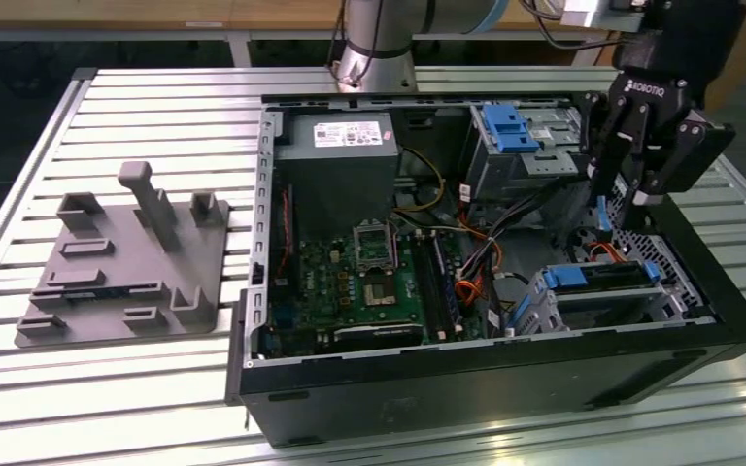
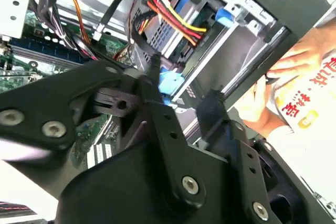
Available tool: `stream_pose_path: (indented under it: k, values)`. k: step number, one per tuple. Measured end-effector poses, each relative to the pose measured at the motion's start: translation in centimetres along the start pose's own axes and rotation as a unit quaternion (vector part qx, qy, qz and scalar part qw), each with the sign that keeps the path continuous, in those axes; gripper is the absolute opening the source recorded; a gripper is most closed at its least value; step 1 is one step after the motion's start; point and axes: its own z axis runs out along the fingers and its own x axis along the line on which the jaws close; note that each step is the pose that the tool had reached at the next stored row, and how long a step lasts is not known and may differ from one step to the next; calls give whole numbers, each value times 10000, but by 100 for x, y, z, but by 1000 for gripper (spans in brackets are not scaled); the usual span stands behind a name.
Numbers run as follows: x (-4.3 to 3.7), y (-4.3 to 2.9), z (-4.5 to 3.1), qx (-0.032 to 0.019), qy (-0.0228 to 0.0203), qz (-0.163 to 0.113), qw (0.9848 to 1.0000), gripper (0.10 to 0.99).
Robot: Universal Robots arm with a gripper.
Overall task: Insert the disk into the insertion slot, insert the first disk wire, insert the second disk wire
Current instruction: 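Insert the second disk wire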
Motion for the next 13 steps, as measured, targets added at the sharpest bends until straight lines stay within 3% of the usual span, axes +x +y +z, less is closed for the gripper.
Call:
stream_pose_path:
  k: [1,3,4,13]
  values:
    - [-5,16,8,-1,10,1,10000,510]
    - [-10,28,17,-1,21,2,10000,510]
    - [-10,28,17,-1,24,2,10000,439]
    - [-22,46,43,26,27,14,10000,439]
